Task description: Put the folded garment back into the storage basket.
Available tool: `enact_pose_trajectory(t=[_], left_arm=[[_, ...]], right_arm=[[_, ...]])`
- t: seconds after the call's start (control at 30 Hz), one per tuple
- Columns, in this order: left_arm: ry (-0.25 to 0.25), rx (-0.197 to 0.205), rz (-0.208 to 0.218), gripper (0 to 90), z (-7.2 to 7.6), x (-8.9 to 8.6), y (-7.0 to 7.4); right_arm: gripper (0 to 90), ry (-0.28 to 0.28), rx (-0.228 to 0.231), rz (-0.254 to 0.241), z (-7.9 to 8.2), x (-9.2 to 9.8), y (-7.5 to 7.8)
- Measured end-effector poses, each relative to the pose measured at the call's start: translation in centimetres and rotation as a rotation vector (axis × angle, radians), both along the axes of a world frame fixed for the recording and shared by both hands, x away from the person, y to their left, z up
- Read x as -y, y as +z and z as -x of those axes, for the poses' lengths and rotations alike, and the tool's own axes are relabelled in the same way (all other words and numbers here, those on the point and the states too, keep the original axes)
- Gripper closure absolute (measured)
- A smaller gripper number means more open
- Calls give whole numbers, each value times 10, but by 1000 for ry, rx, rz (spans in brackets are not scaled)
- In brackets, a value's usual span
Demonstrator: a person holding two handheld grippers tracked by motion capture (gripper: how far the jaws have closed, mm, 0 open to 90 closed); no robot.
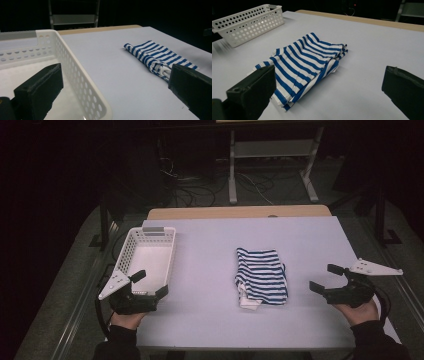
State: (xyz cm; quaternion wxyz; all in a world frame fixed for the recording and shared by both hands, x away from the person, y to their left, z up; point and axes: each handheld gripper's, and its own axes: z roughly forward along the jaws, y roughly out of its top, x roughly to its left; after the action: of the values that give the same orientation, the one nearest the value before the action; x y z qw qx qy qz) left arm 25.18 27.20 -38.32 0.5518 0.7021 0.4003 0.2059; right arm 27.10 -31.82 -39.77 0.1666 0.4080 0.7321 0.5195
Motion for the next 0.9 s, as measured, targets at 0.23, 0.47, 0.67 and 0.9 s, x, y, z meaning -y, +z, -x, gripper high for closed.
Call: enact_pose_trajectory(t=[0.23, 0.47, 0.67, 0.9], left_arm=[[-2, 1, 1, 0, 0, 0, 0], [-5, -1, -5, 0, 0, 2, 1], [-13, -7, -21, 0, -1, 8, 4], [-32, -10, -51, 0, -5, 14, 10]], right_arm=[[0, 4, 3, 4, 1, -1, 1], [0, 1, 7, 5, 2, -3, 3], [0, -19, -6, 12, 2, -8, 5], [0, 4, 7, 39, 4, -15, 12]])
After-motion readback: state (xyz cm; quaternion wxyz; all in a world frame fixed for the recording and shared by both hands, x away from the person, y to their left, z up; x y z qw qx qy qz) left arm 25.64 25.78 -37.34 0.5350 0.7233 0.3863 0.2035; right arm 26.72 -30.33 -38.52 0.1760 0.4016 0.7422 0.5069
